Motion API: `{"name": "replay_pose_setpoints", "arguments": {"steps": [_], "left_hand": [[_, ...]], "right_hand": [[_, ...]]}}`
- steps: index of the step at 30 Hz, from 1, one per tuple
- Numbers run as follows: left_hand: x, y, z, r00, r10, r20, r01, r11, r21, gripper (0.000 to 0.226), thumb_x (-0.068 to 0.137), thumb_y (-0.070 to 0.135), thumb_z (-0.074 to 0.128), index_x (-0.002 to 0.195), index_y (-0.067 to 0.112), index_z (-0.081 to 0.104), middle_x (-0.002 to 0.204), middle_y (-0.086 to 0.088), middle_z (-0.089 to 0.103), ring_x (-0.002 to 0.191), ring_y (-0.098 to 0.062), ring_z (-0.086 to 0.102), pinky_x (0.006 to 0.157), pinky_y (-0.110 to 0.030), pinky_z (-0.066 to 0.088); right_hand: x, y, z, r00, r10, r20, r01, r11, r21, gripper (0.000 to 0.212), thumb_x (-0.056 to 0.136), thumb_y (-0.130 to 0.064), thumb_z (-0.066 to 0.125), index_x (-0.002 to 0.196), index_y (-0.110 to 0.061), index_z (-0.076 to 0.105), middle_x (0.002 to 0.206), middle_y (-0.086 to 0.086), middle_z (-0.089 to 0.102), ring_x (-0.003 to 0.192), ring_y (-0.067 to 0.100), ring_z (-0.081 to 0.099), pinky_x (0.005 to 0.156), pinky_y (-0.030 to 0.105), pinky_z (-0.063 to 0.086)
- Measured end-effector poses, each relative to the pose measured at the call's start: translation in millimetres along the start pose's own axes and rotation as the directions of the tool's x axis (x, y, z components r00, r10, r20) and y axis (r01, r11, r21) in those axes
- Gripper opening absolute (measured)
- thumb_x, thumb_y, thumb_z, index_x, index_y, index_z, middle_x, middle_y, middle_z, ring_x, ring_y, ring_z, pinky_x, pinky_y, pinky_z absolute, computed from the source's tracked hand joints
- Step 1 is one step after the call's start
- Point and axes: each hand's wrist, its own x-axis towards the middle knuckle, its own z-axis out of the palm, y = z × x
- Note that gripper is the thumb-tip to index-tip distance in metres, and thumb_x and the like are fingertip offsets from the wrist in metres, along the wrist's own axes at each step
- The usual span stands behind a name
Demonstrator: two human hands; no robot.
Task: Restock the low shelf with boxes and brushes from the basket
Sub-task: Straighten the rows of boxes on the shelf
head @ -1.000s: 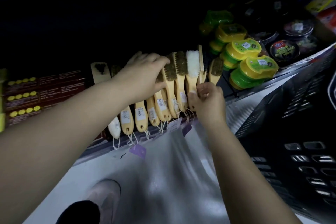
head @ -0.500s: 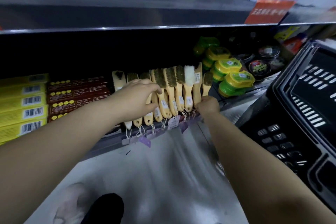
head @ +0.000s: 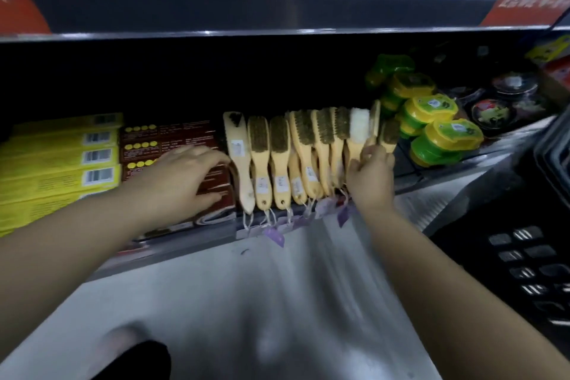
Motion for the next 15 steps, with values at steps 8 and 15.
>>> {"name": "replay_pose_setpoints", "arguments": {"steps": [8, 15], "left_hand": [[-25, -55, 17, 0.98, -0.186, 0.065, 0.186, 0.983, 0.005, 0.098, 0.069, 0.057, 0.071, 0.148, 0.022, 0.025, 0.154, 0.007, 0.023, 0.138, -0.013, 0.023, 0.11, -0.022, 0.017], [-35, -59, 32, 0.989, -0.146, -0.031, 0.145, 0.989, -0.027, 0.093, 0.076, 0.059, 0.062, 0.151, 0.024, 0.016, 0.158, 0.01, 0.012, 0.141, -0.011, 0.015, 0.111, -0.02, 0.017]], "right_hand": [[-85, -114, 64, 0.65, -0.471, 0.596, 0.427, 0.875, 0.227, 0.051, 0.082, -0.037, 0.068, 0.127, -0.021, 0.048, 0.115, -0.004, 0.04, 0.102, 0.008, 0.042, 0.089, 0.017, 0.035], [-106, -117, 72, 0.72, -0.447, 0.532, 0.402, 0.892, 0.206, 0.07, 0.085, -0.038, 0.064, 0.142, -0.018, 0.028, 0.126, -0.002, 0.037, 0.111, 0.009, 0.046, 0.086, 0.009, 0.033]]}}
